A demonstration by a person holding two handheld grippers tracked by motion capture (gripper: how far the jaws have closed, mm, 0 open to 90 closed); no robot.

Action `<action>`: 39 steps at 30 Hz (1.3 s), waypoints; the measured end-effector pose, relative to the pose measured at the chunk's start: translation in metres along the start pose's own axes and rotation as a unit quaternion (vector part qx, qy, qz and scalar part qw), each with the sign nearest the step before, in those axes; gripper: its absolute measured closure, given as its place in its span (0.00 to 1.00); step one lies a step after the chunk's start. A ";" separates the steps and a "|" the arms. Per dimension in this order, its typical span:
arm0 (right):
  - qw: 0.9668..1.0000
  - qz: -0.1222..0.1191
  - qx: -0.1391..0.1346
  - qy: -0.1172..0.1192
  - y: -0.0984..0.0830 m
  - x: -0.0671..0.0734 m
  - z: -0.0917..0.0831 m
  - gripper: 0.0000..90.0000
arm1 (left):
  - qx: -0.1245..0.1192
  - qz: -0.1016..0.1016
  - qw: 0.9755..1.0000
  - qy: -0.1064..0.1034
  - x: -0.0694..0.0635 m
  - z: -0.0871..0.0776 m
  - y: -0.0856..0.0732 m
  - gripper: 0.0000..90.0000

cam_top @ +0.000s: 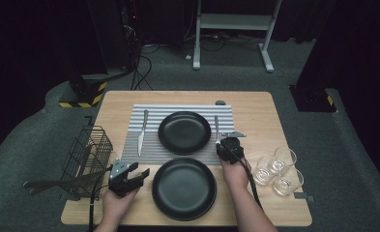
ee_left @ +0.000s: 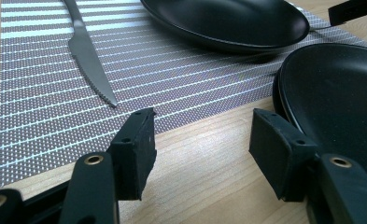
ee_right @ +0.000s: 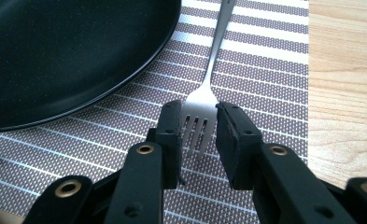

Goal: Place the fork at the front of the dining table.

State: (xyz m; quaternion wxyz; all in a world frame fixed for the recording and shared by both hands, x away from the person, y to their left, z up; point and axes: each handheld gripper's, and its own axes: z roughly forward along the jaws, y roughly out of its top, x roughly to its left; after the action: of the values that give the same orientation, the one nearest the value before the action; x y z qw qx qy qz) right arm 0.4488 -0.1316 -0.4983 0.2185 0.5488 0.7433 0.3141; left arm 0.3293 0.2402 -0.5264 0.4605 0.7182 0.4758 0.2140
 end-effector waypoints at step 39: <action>0.996 -0.040 -0.065 0.035 -0.032 0.008 -0.031 0.67 | 0.011 0.012 1.000 0.015 -0.005 0.002 0.000 0.45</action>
State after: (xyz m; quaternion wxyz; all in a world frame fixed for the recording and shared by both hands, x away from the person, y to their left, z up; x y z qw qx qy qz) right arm 0.4040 -0.1370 -0.4994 0.2401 0.4922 0.7497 0.3715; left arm 0.3287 0.2352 -0.5264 0.4428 0.7253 0.4765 0.2252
